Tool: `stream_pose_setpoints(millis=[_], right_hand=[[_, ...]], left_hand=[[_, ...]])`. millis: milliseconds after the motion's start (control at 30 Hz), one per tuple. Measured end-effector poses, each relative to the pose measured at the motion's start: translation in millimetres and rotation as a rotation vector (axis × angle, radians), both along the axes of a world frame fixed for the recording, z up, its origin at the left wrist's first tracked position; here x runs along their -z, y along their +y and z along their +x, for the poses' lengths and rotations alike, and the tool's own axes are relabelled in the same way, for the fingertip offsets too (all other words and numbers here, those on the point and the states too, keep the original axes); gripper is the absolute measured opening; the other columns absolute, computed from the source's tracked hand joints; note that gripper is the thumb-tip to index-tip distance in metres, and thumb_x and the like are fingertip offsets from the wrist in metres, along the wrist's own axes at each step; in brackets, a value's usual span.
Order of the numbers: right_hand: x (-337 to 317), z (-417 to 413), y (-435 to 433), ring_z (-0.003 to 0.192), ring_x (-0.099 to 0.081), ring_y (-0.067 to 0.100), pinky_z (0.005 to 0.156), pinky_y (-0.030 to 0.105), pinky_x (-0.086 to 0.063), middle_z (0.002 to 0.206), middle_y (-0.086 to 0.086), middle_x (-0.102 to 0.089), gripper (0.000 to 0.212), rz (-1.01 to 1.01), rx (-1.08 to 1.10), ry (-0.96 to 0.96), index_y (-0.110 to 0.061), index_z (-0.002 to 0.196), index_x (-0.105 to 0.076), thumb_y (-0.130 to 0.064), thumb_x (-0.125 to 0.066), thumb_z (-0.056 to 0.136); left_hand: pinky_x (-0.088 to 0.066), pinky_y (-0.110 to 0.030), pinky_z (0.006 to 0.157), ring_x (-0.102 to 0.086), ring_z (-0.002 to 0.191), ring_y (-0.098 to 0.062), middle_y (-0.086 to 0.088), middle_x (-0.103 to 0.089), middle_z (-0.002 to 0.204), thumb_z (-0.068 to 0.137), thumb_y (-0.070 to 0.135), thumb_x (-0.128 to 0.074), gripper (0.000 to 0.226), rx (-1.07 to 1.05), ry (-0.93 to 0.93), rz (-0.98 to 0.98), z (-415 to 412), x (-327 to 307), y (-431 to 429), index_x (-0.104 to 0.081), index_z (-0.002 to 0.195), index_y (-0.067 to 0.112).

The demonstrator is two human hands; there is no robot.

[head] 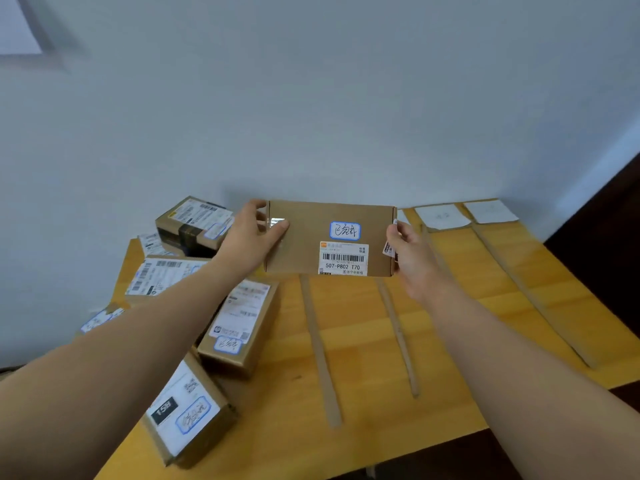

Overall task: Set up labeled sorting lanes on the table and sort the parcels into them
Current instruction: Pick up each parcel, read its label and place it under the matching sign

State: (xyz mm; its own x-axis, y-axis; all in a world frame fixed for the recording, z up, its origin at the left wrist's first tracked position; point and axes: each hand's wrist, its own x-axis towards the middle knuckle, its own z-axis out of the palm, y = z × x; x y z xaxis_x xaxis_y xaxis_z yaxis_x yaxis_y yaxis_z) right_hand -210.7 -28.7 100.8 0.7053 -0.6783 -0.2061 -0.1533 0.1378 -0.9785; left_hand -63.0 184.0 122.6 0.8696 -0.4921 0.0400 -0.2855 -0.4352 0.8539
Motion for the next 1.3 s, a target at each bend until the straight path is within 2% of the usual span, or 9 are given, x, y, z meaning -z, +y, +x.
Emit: stream_pose_setpoints(millis=[133, 300, 433, 700, 833, 900, 967, 1067, 1300], right_hand=[[-24.3, -24.1, -50.5, 0.088, -0.061, 0.016, 0.077, 0.034, -0.043, 0.103, -0.001, -0.066, 0.016, -0.066, 0.061, -0.01, -0.027, 0.104, -0.06, -0.033, -0.045, 0.1], [-51.7, -63.1, -127.3, 0.09, -0.058, 0.017, 0.07, 0.028, -0.041, 0.106, 0.0, -0.064, 0.024, -0.158, 0.126, -0.039, -0.025, 0.119, -0.057, -0.034, -0.044, 0.1], [-64.9, -94.3, -188.4, 0.094, -0.058, 0.021, 0.083, 0.04, -0.047, 0.102, 0.001, -0.063, 0.032, -0.208, 0.15, -0.036, -0.024, 0.12, -0.058, -0.041, -0.046, 0.096], [-48.6, -145.8, -271.7, 0.08, -0.051, 0.015, 0.07, 0.028, -0.04, 0.086, -0.001, -0.054, 0.03, -0.221, 0.185, 0.029, -0.021, 0.125, -0.054, -0.034, -0.039, 0.102], [-18.8, -160.7, -299.6, 0.075, -0.046, 0.015, 0.06, 0.022, -0.037, 0.079, -0.002, -0.049, 0.029, -0.152, 0.195, 0.07, -0.017, 0.119, -0.057, -0.032, -0.039, 0.102], [-3.1, -162.4, -309.6, 0.078, -0.05, 0.014, 0.064, 0.023, -0.041, 0.091, 0.0, -0.055, 0.033, -0.098, 0.21, 0.084, -0.017, 0.125, -0.056, -0.034, -0.041, 0.101], [11.2, -163.7, -318.3, 0.088, -0.056, 0.016, 0.077, 0.031, -0.048, 0.104, 0.003, -0.061, 0.033, -0.031, 0.245, 0.088, -0.019, 0.127, -0.055, -0.036, -0.046, 0.099], [30.9, -168.2, -334.8, 0.088, -0.063, 0.022, 0.086, 0.041, -0.053, 0.106, 0.009, -0.066, 0.024, 0.112, 0.288, 0.094, -0.02, 0.112, -0.056, -0.038, -0.055, 0.096], [62.3, -182.7, -388.4, 0.096, -0.067, 0.022, 0.069, 0.035, -0.057, 0.107, 0.006, -0.069, 0.043, 0.311, 0.241, 0.194, -0.016, 0.118, -0.055, -0.036, -0.071, 0.084]], left_hand=[[-0.049, -0.033, 0.08, -0.06, 0.097, -0.019, -0.002, -0.056, 0.119, 0.091, 0.041, -0.058, 0.052, 0.036, -0.031, -0.052, -20.0, -25.8, -59.5, -0.043, 0.134, 0.016], [-0.046, -0.034, 0.083, -0.055, 0.097, -0.019, -0.003, -0.054, 0.118, 0.094, 0.042, -0.053, 0.049, 0.023, -0.024, -0.103, -61.8, -47.9, -146.1, -0.043, 0.133, 0.014], [-0.047, -0.037, 0.086, -0.055, 0.1, -0.022, -0.005, -0.053, 0.119, 0.095, 0.045, -0.047, 0.05, -0.002, -0.006, -0.146, -95.9, -64.1, -209.9, -0.042, 0.134, 0.014], [-0.04, -0.03, 0.081, -0.054, 0.091, -0.012, 0.002, -0.052, 0.114, 0.094, 0.037, -0.052, 0.048, -0.001, -0.015, -0.062, -149.4, -59.1, -285.3, -0.04, 0.136, 0.017], [-0.045, -0.037, 0.089, -0.054, 0.105, -0.021, 0.0, -0.054, 0.119, 0.093, 0.041, -0.053, 0.051, 0.023, 0.107, 0.047, -162.8, -25.9, -307.0, -0.041, 0.137, 0.017], [-0.047, -0.04, 0.093, -0.055, 0.108, -0.023, -0.004, -0.056, 0.124, 0.093, 0.046, -0.052, 0.055, 0.069, 0.242, 0.081, -166.8, -8.0, -318.8, -0.044, 0.137, 0.013], [-0.049, -0.033, 0.083, -0.058, 0.1, -0.018, -0.003, -0.059, 0.117, 0.095, 0.046, -0.049, 0.051, 0.109, 0.355, 0.074, -171.6, 8.7, -331.7, -0.049, 0.132, 0.01], [-0.046, -0.023, 0.067, -0.059, 0.088, -0.009, 0.002, -0.062, 0.103, 0.097, 0.039, -0.049, 0.042, 0.115, 0.441, 0.047, -173.2, 29.7, -353.3, -0.054, 0.127, 0.01], [-0.044, -0.02, 0.062, -0.058, 0.078, -0.012, -0.002, -0.062, 0.096, 0.097, 0.028, -0.053, 0.03, 0.08, 0.552, 0.039, -168.9, 62.5, -411.0, -0.056, 0.118, 0.007]])
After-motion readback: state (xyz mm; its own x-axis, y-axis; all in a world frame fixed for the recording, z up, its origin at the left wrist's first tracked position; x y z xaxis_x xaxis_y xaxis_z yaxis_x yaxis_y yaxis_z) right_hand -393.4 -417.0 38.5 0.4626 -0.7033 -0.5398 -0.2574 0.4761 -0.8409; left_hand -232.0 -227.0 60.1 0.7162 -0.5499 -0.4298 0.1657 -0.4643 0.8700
